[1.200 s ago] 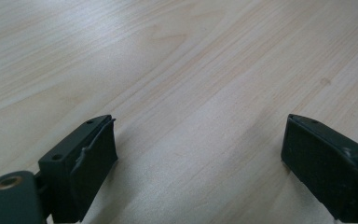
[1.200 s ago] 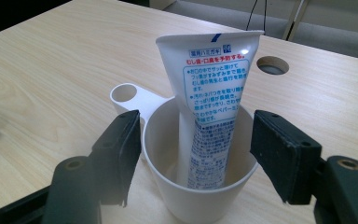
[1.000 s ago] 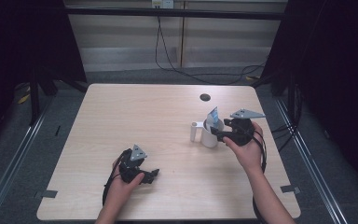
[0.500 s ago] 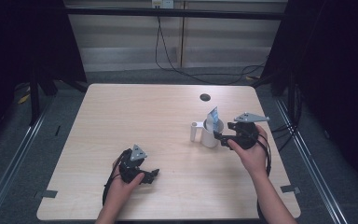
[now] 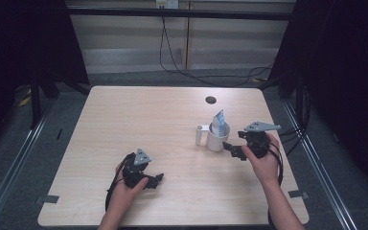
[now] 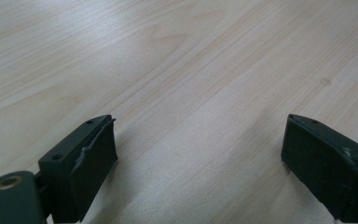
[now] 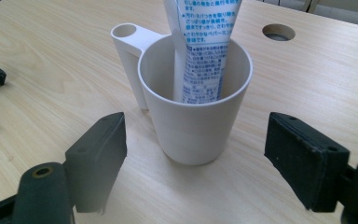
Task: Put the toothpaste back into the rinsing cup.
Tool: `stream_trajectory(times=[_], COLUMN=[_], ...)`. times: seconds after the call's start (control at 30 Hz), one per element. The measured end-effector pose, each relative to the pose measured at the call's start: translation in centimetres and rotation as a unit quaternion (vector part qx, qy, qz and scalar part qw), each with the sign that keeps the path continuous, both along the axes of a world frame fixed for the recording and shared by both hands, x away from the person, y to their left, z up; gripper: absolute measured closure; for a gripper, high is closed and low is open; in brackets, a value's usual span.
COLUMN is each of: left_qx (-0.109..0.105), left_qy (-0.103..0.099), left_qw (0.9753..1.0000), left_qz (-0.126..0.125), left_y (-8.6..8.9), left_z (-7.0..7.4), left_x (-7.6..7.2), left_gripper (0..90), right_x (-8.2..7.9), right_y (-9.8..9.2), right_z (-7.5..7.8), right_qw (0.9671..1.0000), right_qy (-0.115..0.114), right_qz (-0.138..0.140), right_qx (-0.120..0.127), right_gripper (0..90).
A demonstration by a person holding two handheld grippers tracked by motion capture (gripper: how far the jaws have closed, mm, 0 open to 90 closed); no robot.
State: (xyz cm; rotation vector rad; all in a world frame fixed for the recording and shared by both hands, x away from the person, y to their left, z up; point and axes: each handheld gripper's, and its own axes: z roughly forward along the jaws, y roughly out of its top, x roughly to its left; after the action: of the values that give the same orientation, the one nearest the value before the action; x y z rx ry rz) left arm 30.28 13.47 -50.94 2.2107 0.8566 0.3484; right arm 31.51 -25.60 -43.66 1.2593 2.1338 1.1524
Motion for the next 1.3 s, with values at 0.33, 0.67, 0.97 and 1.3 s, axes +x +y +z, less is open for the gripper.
stream_trajectory(times=[0.33,0.67,0.97,1.3], left_qx=[0.0,0.0,0.0,0.0], left_qy=[0.0,0.0,0.0,0.0], left_qw=[1.0,1.0,1.0,1.0], left_qz=[0.0,0.0,0.0,0.0], left_y=[0.0,0.0,0.0,0.0], left_z=[0.0,0.0,0.0,0.0], left_x=[0.0,0.0,0.0,0.0], left_gripper=[9.8,9.8,9.9,9.8], right_x=[-0.7,-1.5,-2.2,-2.7], right_y=[-1.0,-1.7,-2.1,-2.7], right_z=[-1.1,-2.4,-3.5,-4.3], right_qw=[0.9999,0.9999,0.9998,0.9996], right_qy=[0.007,0.016,0.021,0.025], right_qz=[-0.003,0.001,0.006,0.01], right_qx=[0.007,0.0,-0.002,-0.001], right_gripper=[20.7,20.7,20.7,21.0])
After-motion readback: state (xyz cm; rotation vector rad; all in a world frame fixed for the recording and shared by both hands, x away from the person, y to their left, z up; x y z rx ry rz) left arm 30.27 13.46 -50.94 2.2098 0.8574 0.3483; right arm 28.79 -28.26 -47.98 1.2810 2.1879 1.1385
